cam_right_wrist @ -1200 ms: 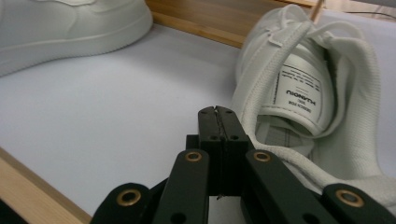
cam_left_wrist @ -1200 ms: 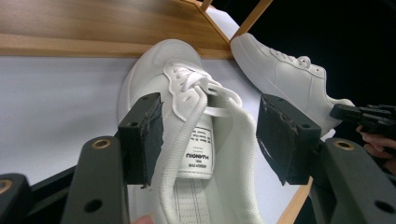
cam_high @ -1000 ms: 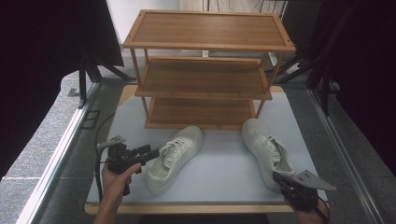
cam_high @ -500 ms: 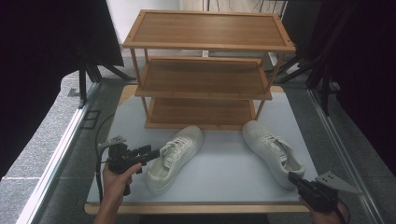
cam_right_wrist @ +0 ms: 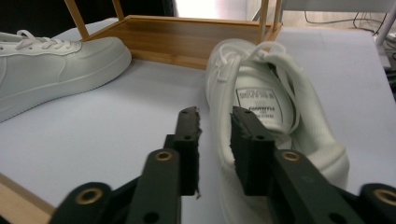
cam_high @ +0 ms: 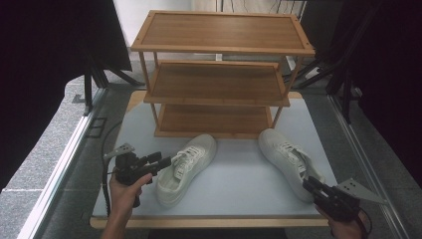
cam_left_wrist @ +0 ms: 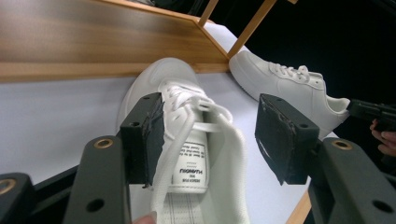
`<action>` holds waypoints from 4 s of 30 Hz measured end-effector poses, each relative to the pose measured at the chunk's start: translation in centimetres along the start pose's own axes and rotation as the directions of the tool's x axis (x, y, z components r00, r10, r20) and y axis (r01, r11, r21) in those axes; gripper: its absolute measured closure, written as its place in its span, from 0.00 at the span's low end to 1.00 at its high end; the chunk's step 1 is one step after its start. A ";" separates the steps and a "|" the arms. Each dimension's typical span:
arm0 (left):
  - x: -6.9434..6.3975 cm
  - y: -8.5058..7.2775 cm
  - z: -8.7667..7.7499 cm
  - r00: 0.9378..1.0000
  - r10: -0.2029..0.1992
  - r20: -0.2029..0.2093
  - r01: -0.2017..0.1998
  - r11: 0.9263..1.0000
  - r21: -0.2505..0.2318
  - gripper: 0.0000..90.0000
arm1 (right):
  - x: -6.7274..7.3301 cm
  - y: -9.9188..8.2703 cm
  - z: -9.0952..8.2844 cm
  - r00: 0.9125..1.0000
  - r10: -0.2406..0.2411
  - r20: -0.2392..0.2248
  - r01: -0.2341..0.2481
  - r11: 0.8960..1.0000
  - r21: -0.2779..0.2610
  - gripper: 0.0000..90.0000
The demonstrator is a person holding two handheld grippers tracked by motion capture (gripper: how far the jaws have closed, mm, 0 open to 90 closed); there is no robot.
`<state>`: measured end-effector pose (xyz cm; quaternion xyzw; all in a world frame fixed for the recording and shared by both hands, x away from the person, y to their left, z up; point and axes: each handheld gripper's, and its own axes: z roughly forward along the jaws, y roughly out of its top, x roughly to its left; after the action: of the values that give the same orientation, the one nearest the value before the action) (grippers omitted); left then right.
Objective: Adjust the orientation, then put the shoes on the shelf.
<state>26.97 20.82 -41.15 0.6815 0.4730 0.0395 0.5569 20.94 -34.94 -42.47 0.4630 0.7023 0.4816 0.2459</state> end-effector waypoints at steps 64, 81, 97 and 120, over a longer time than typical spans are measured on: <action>1.0 0.4 8.8 0.933 0.284 -0.220 -0.197 0.918 0.345 0.81 | -8.7 3.8 11.9 0.994 -0.100 -0.054 0.111 0.954 0.277 0.73; 1.0 0.7 8.2 0.948 0.249 -0.198 -0.184 0.937 0.296 0.92 | -8.3 4.0 11.6 0.999 -0.037 -0.011 0.039 0.958 0.284 0.94; 0.8 1.2 3.0 0.998 0.046 -0.033 -0.047 0.998 -0.033 0.92 | -6.8 2.8 8.4 0.986 0.140 -0.087 -0.133 0.988 0.083 0.93; 1.0 0.6 1.1 0.997 0.025 -0.069 -0.034 0.991 -0.131 0.92 | -4.4 3.0 7.4 0.962 0.224 -0.159 -0.233 0.972 -0.041 0.93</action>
<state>28.58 20.75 -41.56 0.6485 0.4776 0.1018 0.5839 30.03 -35.24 -43.29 0.4949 0.6464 0.5616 0.1478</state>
